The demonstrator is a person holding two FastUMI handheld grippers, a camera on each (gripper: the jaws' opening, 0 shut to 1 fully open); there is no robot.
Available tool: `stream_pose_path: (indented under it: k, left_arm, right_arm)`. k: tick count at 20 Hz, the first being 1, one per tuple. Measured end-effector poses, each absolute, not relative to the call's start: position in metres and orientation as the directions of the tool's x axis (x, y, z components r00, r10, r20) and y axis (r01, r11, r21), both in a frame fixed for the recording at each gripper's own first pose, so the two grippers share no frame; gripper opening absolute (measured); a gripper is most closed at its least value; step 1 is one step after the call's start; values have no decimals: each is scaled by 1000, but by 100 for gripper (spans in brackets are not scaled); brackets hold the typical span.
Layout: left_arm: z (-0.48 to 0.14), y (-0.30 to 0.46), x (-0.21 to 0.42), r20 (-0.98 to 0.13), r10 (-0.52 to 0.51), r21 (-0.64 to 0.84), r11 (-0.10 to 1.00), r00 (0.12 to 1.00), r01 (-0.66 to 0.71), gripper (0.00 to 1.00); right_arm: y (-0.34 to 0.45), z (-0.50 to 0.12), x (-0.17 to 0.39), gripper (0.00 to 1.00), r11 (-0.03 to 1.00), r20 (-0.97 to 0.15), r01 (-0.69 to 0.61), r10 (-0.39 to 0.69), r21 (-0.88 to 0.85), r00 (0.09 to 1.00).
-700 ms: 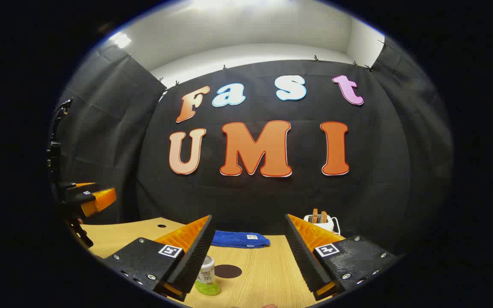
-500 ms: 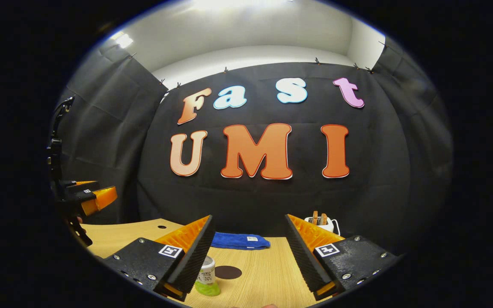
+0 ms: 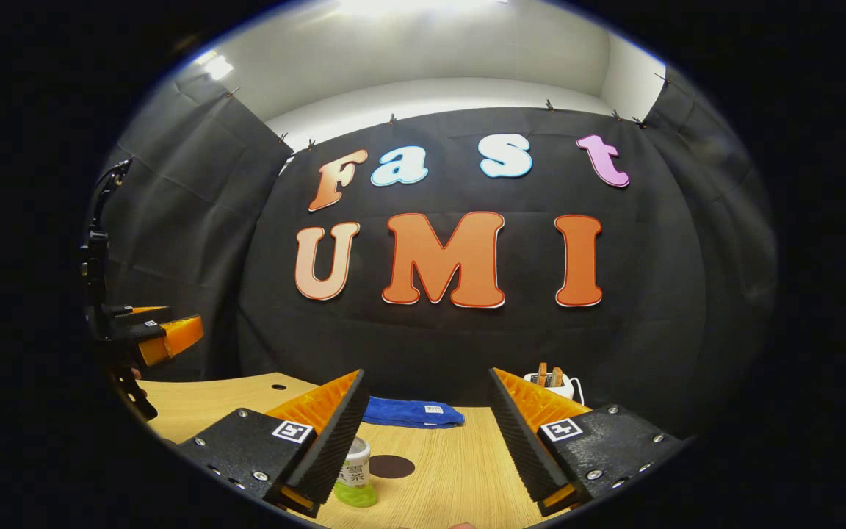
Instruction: Open the teacup lid with one hand, grasp the water bottle and pour water into the teacup with the other hand; after pouring, place the water bottle on the coaster and then close the teacup lid.
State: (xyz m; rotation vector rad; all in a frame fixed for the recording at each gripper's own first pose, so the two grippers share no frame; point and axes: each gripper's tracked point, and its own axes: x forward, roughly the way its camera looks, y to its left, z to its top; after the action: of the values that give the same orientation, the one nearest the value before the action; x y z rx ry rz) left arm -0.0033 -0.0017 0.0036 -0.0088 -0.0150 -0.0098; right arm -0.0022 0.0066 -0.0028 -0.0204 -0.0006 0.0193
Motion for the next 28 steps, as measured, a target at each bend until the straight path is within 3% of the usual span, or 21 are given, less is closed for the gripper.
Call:
stream_pose_path:
  k: [9, 23, 28]
  left_arm:
    - [-19, -10, -1, -38, -31, 18, 999, 999, 31, 98]
    - [-126, -44, 6, -229, -155, 70, 982, 961, 175, 98]
    - [-164, -54, 10, -289, -157, 100, 976, 944, 193, 98]
  right_arm:
    - [18, -28, 2, 97, 998, -54, -57, 56, -28, 997]
    - [34, -100, 8, 97, 990, -210, -143, 141, 7, 967]
    - [40, -108, 10, 97, 985, -222, -170, 163, -10, 961]
